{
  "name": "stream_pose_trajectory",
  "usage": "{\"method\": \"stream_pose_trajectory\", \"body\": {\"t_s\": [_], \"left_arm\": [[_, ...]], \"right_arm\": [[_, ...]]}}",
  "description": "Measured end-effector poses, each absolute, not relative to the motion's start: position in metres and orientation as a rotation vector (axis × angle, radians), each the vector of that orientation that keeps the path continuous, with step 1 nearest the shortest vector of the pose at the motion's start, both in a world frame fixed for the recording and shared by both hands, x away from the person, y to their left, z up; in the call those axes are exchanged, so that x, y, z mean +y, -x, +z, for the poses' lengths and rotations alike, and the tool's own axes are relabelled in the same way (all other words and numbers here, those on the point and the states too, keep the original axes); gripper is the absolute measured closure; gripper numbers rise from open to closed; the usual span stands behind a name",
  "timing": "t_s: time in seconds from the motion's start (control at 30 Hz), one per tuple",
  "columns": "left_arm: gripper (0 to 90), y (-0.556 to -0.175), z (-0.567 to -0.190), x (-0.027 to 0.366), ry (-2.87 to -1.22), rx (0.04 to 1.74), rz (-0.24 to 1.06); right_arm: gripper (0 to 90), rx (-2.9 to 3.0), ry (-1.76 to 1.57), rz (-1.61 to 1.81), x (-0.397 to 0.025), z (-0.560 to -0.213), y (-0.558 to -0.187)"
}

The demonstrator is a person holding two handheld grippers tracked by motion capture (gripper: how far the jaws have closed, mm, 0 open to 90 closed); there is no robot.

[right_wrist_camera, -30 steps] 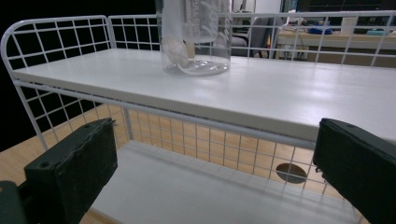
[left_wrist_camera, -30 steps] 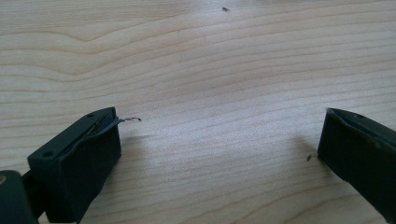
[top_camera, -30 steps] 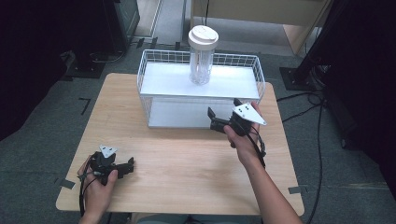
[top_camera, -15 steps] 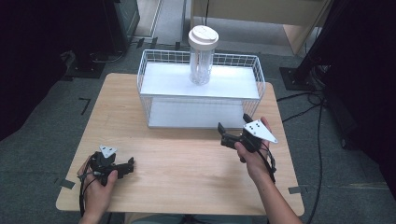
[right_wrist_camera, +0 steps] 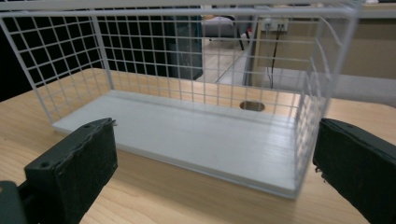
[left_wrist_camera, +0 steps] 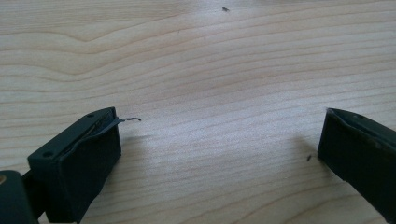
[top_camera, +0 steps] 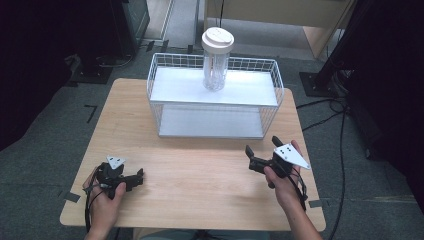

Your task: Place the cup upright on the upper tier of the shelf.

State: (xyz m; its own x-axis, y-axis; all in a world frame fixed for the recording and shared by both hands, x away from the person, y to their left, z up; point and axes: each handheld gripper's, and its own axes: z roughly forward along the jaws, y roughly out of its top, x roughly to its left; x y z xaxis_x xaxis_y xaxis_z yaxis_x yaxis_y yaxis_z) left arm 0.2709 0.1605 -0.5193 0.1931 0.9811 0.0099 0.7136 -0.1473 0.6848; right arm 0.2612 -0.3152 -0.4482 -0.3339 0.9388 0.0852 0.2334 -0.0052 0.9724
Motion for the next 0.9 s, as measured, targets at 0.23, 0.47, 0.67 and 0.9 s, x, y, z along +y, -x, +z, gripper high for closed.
{"method": "stream_pose_trajectory", "body": {"t_s": [0.23, 0.47, 0.67, 0.9], "left_arm": [[0.0, -0.271, -0.519, 0.161, -1.927, 1.578, 0.636], [0.0, -0.271, -0.519, 0.161, -1.927, 1.578, 0.636], [0.0, -0.271, -0.519, 0.161, -1.927, 1.578, 0.636], [0.0, -0.271, -0.519, 0.161, -1.928, 1.578, 0.636]], "right_arm": [[0.0, 1.597, -1.284, 1.337, -0.341, -0.460, -0.251], [0.0, 1.568, -1.382, 1.310, -0.376, -0.478, -0.235], [0.0, 1.611, -1.418, 1.236, -0.392, -0.491, -0.223], [0.0, 1.732, -1.536, 1.034, -0.399, -0.514, -0.222]]}}
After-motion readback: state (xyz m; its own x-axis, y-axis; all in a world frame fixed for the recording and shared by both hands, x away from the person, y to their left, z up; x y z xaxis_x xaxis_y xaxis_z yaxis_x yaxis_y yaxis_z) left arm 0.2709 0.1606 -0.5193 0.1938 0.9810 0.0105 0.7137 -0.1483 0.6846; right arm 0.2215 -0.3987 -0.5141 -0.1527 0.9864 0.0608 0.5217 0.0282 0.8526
